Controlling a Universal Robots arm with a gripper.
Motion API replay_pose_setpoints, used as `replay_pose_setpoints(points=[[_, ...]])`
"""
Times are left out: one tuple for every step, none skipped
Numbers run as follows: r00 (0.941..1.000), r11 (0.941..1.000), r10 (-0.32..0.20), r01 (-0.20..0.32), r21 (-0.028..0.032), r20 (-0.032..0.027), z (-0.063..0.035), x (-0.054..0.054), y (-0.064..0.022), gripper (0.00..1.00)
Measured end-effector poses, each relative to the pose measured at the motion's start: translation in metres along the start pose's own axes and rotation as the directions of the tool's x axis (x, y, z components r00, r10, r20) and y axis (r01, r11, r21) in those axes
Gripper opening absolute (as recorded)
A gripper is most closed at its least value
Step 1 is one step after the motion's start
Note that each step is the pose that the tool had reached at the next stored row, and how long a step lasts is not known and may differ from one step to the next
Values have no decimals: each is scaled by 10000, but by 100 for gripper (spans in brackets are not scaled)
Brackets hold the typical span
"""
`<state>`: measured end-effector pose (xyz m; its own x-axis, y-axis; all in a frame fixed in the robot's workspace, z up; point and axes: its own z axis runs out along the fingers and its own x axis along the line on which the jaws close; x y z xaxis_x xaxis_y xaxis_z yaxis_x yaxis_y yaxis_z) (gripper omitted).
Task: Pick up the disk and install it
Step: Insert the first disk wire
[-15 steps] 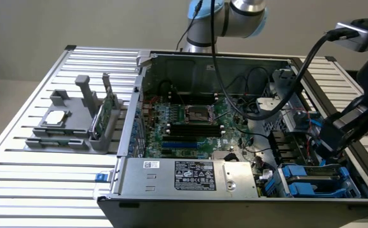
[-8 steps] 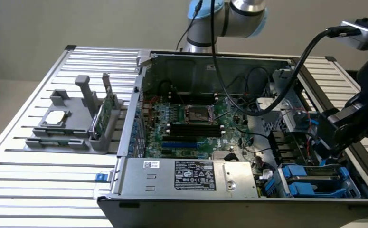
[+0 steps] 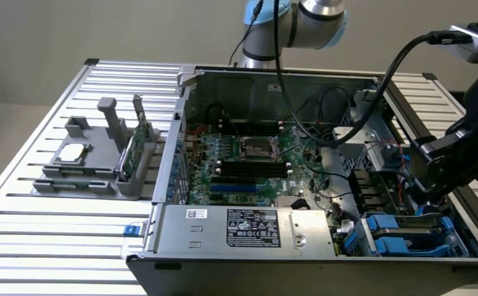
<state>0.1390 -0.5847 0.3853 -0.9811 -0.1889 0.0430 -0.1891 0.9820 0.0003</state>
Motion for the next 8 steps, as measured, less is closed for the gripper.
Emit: replay_pose_setpoints(points=[[10000,10000,97,-97,-6,0,-3,0,0,27],[9998,9998,188,-188,-11,0,-10,0,0,27],[9996,9996,266,-266,-13,0,-24,1,0,27],[9994,9994,333,-333,-17,0,-40,0,0,27],[9992,9992,393,-393,-20,0,-59,0,0,27],[9990,9990,447,-447,-22,0,-82,-2,0,27],[9988,9988,494,-494,-23,0,-105,-4,-1,27],[9986,9986,536,-536,-24,0,-131,-7,-2,27]])
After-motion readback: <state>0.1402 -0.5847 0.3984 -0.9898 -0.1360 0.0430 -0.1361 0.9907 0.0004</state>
